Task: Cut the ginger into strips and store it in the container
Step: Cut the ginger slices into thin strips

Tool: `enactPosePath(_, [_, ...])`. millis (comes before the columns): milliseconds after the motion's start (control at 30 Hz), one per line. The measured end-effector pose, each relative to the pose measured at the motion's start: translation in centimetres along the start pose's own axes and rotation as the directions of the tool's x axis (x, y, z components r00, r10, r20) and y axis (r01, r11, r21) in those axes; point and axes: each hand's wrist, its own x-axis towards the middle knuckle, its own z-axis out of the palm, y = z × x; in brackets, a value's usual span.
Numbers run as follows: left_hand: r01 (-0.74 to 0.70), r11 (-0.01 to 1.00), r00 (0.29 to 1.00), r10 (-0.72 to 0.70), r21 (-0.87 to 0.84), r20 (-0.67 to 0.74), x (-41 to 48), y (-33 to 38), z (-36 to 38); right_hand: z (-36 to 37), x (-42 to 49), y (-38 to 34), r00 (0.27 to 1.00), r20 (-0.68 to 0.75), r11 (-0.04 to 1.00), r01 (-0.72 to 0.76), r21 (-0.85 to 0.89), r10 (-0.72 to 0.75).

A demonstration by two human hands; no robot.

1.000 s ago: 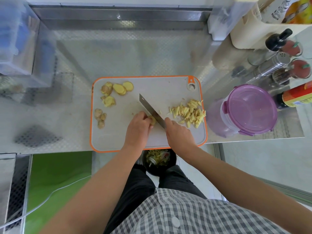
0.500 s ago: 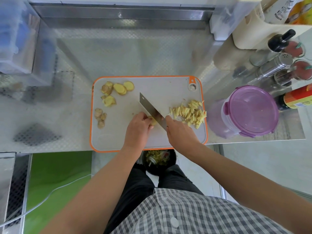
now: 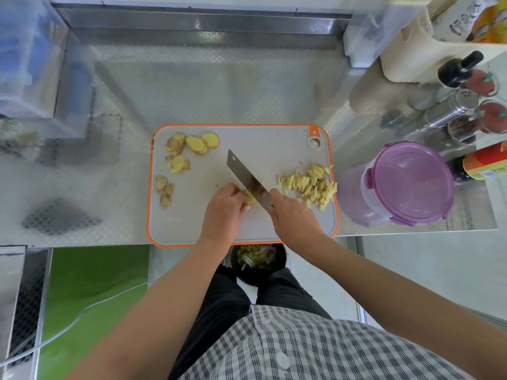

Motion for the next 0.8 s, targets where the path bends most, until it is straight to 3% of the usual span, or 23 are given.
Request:
enactPosePath(200, [0.003,1.0,1.0,-0.003,-0.013,0.006,0.1,-0.1,0.1,0.8,1.0,-0.5,1.0,-0.005,0.999,0.003,-0.036,-0.003])
enactPosePath(367, [0.005,1.0,1.0,-0.005,-0.004,0.013,0.0,-0.1,0.0,0.5,0.7,-0.1,0.999,-0.052,0.998,0.016,0.066,-0.013])
enactPosePath(800, [0.009,1.0,1.0,-0.009,0.004,0.012,0.0,-0.2,0.2,1.0,1.1,-0.6,1.0,-0.013,1.0,0.008,-0.009,-0.008])
